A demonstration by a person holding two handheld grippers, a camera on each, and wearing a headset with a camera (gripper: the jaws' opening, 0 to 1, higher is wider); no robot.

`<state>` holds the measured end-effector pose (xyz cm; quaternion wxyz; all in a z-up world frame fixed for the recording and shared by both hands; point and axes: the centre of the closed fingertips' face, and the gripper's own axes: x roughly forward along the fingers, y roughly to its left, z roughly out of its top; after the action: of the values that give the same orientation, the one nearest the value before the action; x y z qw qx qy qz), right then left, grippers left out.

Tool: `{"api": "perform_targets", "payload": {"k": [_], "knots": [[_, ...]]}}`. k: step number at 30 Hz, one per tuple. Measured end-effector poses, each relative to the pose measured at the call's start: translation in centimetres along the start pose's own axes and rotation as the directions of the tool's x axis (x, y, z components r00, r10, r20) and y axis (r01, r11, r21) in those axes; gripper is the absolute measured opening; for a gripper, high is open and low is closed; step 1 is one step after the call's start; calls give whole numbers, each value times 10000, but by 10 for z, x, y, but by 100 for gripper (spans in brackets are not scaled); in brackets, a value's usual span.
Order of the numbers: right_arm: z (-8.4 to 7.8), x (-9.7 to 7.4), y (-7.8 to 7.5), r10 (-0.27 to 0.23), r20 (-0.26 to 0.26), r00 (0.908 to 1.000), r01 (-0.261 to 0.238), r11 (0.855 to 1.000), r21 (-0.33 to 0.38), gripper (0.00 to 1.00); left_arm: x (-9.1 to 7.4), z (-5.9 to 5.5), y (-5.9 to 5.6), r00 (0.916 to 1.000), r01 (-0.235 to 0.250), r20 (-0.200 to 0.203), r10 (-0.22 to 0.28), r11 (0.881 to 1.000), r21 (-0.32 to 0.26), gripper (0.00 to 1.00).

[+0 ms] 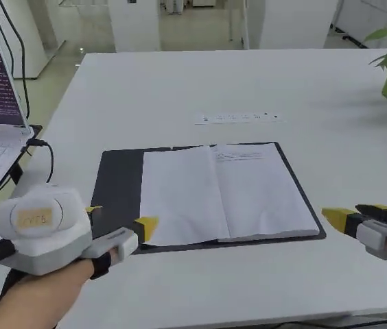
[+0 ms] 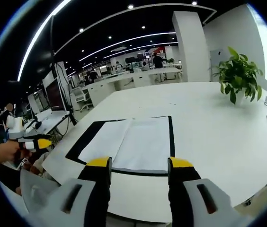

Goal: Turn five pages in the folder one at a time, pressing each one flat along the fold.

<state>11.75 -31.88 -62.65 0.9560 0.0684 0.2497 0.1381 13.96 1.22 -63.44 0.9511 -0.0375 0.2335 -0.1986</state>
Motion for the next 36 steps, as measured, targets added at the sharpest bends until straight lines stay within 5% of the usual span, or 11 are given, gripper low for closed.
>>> {"api": "perform_targets", "payload": {"k": [9, 15, 26, 36], "knots": [[-11, 0, -25, -302, -102, 9995, 303, 9995, 63, 79, -36, -9, 9, 9962, -868, -126, 866, 9961, -128, 96], [-20, 1, -33, -313, -273, 9991, 314, 9995, 23, 93, -47, -20, 10, 9922, -1169, -410, 1177, 9929, 216, 99], [-6, 4, -18, 573, 478, 9972, -577, 9983, 65, 100, -42, -13, 5, 9908, -1275, -418, 1289, 9912, 345, 99], [-14, 12, -10, 928, 167, 9955, -931, 9955, 170, 97, -27, -11, -6, 9915, -1172, -512, 1199, 9917, 533, 99]]}}
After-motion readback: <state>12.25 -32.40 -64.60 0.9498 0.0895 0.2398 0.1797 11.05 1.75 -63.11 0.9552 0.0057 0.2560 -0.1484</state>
